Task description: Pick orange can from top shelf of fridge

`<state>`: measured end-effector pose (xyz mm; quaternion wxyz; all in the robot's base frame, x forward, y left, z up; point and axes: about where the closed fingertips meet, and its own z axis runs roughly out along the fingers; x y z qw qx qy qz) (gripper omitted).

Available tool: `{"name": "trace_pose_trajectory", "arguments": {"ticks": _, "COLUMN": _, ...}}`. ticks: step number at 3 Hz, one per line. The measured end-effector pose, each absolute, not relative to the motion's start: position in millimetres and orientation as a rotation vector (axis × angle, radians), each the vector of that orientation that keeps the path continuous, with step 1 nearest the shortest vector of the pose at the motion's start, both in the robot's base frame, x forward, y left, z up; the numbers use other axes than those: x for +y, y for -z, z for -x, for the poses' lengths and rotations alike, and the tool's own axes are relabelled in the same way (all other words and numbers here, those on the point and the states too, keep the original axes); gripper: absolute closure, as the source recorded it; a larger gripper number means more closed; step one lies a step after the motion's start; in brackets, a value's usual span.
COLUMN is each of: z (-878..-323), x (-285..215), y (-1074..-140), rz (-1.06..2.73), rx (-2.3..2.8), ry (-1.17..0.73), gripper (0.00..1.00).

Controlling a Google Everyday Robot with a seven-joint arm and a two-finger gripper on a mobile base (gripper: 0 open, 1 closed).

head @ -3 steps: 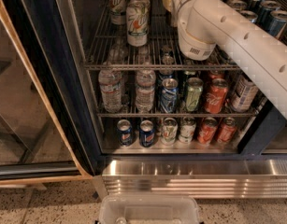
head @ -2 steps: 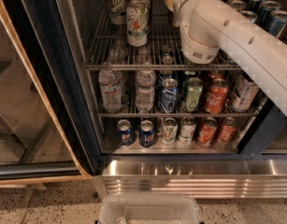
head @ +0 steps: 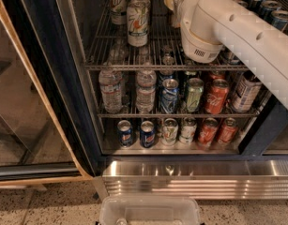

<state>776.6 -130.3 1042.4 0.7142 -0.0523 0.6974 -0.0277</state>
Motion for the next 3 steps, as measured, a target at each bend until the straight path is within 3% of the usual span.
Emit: {"name": "trace_pose_trajectory", "arguments": {"ticks": 3, "z": -730.5, "x": -128.1, "y": -1043.6, "rz": 0.047, "rx": 1.555, "ry": 0.014, "gripper": 1.0}}
